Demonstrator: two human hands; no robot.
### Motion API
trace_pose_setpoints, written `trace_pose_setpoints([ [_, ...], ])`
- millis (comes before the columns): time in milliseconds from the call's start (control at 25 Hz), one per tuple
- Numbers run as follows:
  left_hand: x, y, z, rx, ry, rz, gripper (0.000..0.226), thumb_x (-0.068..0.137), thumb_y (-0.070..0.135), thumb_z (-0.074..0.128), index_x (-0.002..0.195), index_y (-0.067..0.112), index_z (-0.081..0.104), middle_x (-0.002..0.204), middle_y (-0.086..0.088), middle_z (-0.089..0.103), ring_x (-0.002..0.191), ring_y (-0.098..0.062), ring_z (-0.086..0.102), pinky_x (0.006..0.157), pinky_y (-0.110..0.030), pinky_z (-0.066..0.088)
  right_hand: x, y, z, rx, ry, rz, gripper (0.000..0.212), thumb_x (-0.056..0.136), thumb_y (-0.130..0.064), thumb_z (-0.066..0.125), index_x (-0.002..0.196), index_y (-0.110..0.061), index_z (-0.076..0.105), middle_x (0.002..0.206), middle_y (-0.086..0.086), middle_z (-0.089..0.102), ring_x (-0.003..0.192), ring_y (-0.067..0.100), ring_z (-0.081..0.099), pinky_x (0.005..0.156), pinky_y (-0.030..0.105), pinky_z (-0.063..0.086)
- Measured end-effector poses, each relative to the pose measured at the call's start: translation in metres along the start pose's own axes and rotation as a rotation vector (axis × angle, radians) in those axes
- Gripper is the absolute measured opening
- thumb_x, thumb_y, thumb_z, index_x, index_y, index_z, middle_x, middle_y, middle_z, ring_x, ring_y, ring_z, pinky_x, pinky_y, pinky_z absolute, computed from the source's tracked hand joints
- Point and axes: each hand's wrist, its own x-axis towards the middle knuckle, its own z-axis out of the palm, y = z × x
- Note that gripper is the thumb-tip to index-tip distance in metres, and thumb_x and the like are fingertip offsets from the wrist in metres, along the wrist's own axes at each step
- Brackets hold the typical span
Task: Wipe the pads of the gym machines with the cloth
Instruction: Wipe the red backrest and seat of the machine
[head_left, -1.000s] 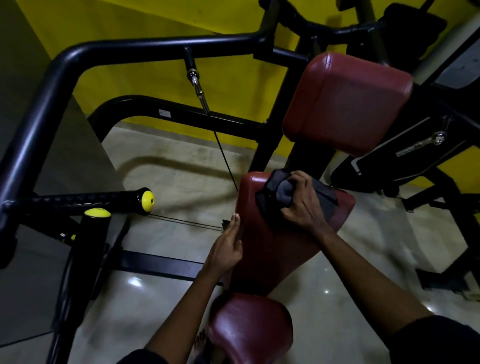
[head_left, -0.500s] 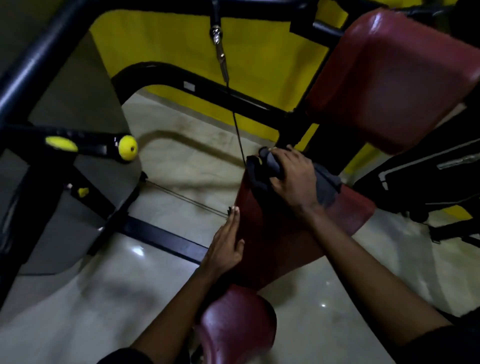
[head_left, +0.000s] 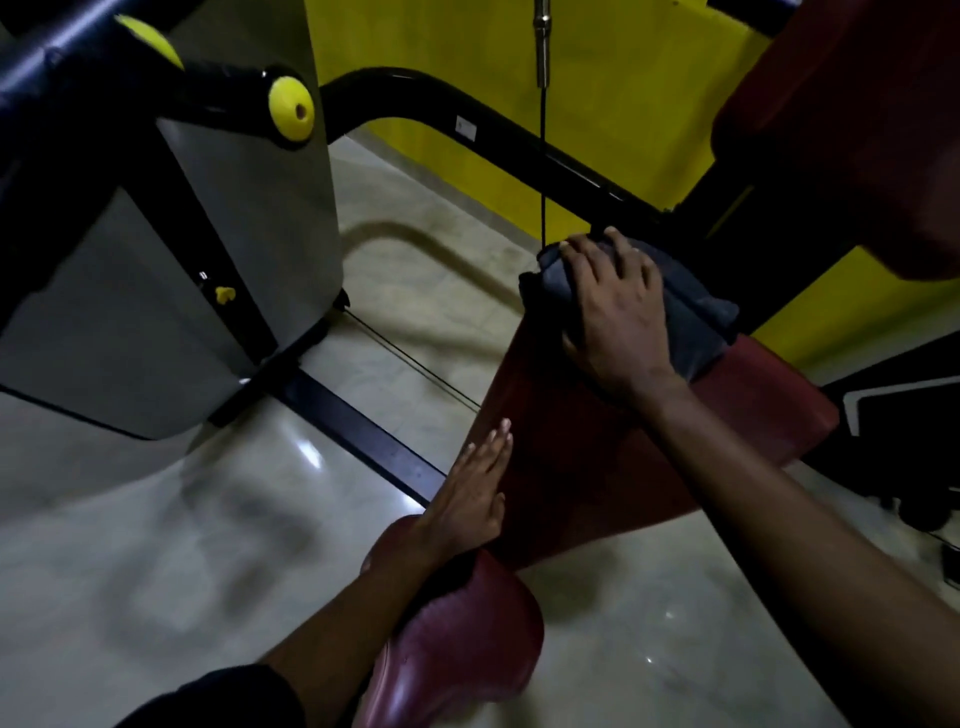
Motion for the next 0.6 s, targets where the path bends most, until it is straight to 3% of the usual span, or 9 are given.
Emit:
trace_pose_setpoints([
  [160, -0.005, -0.020, 0.010, 0.052, -0.040, 0.004, 0.081, 0.088, 0.011, 0.046, 0.158, 0.012, 0.006, 0.162, -0.001, -0.009, 0.153, -0.019, 0.003, 0.122, -0.036, -0.001, -0.030, 0.003, 0.015, -0.128, -0.110, -0.271, 0.091, 0.079, -0.039, 0.064, 0.157, -0.011, 0.026, 0.165, 0.006, 0.021, 0.154, 0.031, 0.007, 0.124, 0.047, 0.008],
  [280, -0.012, -0.042, 0.013, 0.062, -0.085, -0.005, 0.090, 0.085, 0.004, 0.047, 0.158, 0.023, -0.001, 0.165, -0.004, -0.001, 0.152, -0.020, 0.007, 0.123, -0.042, 0.005, -0.021, -0.009, 0.016, -0.123, -0.121, -0.233, 0.084, 0.077, -0.040, 0.065, 0.150, -0.012, 0.036, 0.160, 0.007, 0.033, 0.152, 0.031, 0.016, 0.122, 0.047, 0.012],
  [400, -0.017, -0.056, 0.012, 0.063, -0.087, -0.028, 0.086, 0.088, 0.005, 0.046, 0.158, 0.022, 0.000, 0.165, -0.009, 0.007, 0.151, -0.022, 0.010, 0.122, -0.046, 0.012, -0.004, -0.034, 0.023, -0.130, -0.134, -0.225, 0.066, 0.081, -0.040, 0.060, 0.140, -0.011, 0.046, 0.149, 0.009, 0.046, 0.147, 0.034, 0.027, 0.120, 0.049, 0.015],
  [600, -0.021, -0.064, 0.014, 0.024, -0.129, -0.013, 0.079, 0.094, 0.014, 0.046, 0.158, 0.019, 0.000, 0.165, -0.007, 0.011, 0.152, -0.018, 0.009, 0.123, -0.040, 0.008, -0.032, -0.011, 0.016, -0.143, -0.127, -0.204, 0.087, 0.077, -0.043, 0.068, 0.152, -0.017, 0.034, 0.160, 0.002, 0.032, 0.153, 0.028, 0.014, 0.123, 0.046, 0.011],
])
